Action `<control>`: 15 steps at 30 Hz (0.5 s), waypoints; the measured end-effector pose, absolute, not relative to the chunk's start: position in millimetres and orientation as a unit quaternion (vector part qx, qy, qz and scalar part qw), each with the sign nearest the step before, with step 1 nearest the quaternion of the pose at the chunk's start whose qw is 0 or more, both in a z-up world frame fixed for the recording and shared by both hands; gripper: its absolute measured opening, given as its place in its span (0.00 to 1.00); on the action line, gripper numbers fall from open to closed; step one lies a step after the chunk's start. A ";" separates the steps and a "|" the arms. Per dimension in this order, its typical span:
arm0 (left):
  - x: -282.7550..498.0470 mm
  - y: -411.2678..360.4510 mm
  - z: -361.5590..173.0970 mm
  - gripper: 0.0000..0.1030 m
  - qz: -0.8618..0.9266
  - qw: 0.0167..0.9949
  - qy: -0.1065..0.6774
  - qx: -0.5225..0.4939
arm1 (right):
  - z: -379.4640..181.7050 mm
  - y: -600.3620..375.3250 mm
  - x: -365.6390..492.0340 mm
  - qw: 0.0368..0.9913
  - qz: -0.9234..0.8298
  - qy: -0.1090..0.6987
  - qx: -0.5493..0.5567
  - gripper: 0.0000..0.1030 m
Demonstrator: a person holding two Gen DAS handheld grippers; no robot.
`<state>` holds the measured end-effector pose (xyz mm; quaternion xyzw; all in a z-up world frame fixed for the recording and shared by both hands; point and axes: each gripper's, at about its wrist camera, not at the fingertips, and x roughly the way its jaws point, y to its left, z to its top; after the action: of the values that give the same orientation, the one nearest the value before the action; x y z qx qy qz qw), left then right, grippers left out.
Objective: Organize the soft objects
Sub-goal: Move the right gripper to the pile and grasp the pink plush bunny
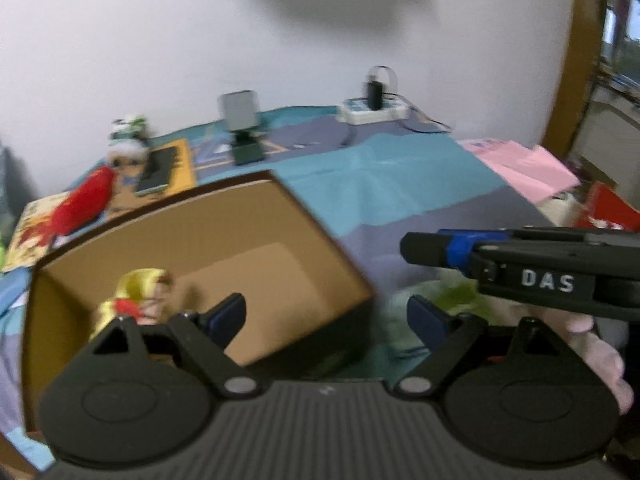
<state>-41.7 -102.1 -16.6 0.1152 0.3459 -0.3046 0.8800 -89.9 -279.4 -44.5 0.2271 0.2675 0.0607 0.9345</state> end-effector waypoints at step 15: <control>-91.3 -232.6 -56.8 0.86 -0.470 0.777 0.400 0.129 | -96.9 -397.9 -158.2 0.899 -0.066 0.341 0.268 0.14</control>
<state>-91.3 -232.6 -56.8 0.1286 0.3999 -0.4696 0.7766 -158.2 -397.9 -96.9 0.2681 0.3411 -0.0657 0.8986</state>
